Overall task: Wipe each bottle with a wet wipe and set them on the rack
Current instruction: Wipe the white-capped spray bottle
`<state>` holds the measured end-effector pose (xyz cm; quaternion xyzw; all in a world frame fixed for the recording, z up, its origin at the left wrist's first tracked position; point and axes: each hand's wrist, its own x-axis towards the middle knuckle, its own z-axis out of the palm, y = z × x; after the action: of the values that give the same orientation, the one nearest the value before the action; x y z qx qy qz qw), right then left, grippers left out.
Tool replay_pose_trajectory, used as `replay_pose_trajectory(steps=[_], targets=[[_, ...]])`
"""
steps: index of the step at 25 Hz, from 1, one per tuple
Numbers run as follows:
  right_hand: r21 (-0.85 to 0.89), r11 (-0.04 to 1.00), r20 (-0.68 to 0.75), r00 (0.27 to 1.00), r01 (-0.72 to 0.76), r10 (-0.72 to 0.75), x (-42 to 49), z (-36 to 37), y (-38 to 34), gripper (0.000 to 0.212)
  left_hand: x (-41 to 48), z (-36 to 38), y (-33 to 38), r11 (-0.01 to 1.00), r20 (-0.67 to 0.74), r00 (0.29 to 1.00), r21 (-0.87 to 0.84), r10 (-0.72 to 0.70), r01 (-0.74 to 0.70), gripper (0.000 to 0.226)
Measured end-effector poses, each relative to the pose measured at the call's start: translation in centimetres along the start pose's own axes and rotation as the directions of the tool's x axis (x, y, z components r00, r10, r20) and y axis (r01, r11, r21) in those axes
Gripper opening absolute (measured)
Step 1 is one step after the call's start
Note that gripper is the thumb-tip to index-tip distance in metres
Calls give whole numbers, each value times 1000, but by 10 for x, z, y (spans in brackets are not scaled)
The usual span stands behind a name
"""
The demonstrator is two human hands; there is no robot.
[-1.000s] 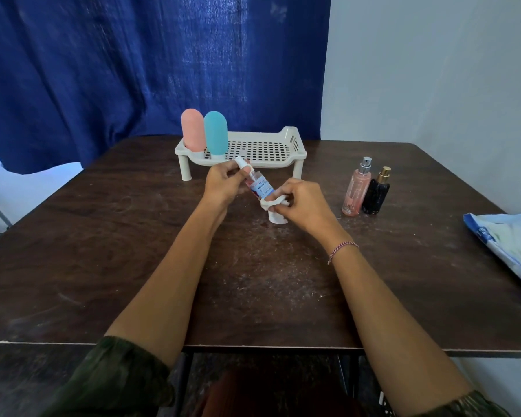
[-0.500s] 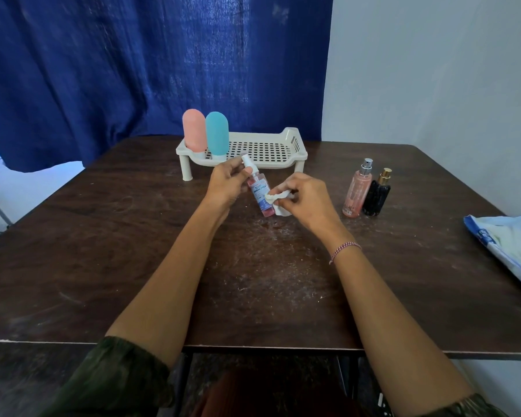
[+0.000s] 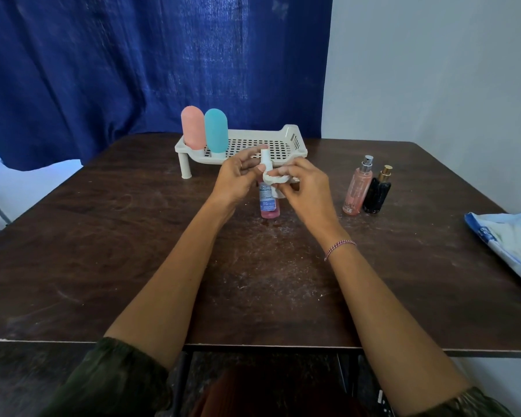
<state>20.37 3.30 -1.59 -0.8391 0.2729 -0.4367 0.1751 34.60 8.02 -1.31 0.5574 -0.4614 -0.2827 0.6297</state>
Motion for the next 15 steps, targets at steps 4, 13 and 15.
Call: replay_pose_trajectory(steps=[4, 13, 15], targets=[[-3, 1000, 137, 990, 24, -23, 0, 2, 6, 22, 1, -2, 0, 1000, -18, 1000, -8, 24, -24, 46], [-57, 998, 387, 922, -3, 25, 0, -3, 9, 26, 5, -1, -4, 998, -117, 992, 36, -45, 50, 47], [-53, 998, 415, 909, -21, 41, 0, -5, 9, 27, 5, -1, -4, 998, -125, 990, 2, -60, 61, 47]])
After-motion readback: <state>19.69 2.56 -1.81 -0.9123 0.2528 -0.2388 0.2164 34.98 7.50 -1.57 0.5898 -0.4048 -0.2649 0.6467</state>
